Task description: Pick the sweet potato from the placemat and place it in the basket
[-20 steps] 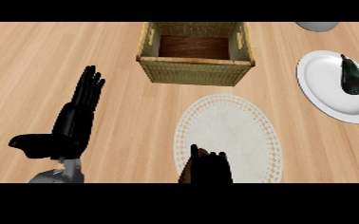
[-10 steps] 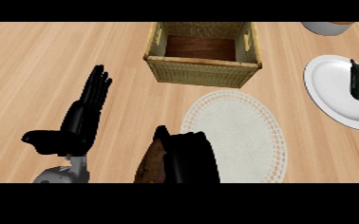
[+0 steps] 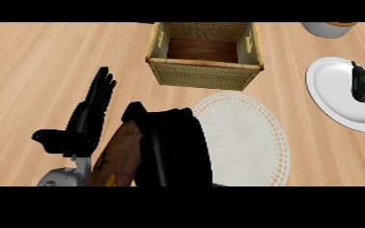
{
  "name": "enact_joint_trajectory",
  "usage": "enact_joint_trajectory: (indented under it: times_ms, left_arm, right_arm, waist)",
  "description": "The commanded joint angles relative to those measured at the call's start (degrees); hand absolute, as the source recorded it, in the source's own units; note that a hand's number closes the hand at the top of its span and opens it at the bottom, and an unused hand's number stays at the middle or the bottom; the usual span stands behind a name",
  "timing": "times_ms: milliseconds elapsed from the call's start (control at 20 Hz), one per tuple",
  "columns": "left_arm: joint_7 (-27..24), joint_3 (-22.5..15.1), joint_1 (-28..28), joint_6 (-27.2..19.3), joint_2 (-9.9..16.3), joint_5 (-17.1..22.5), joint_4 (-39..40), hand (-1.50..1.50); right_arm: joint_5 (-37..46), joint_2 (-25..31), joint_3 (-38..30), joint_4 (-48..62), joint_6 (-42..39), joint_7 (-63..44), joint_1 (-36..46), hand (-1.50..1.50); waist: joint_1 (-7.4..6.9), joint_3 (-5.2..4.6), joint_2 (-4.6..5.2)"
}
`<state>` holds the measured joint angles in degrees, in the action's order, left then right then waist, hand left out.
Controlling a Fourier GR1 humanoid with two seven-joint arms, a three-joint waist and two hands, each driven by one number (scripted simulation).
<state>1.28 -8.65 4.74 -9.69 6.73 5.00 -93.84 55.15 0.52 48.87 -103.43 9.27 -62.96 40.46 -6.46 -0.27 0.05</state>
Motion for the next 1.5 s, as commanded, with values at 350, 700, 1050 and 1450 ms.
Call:
enact_joint_trajectory:
  times_ms: [350, 700, 1050, 1450]
  left_arm:
    - [0.1, 1.6, 0.2, -1.1, 0.3, -0.5, 1.1, 0.0]
    - [-2.5, 2.1, -3.6, -0.4, 0.5, 0.1, -0.3, 0.0]
    - [1.1, 2.9, -1.0, -2.2, 0.2, -0.5, -2.4, 0.0]
    - [-0.9, 2.2, -4.2, -3.0, -1.3, -1.8, -2.6, 0.0]
  right_arm:
    - [-5.9, -0.5, -7.0, 13.4, -4.0, -18.9, 21.6, 1.5]
    - [-9.2, -0.5, -12.4, 23.3, 0.4, -18.2, 29.2, 1.5]
    - [-10.8, -0.5, -14.0, 30.5, 2.4, -14.6, 32.0, 1.5]
    - [-10.3, -0.5, -17.6, 35.4, 0.1, -7.5, 28.2, 1.5]
  waist:
    - [3.07, -0.04, -0.6]
    - [3.52, 0.09, -0.17]
    - [4.63, 0.21, -0.12]
    - [5.61, 0.25, -0.1]
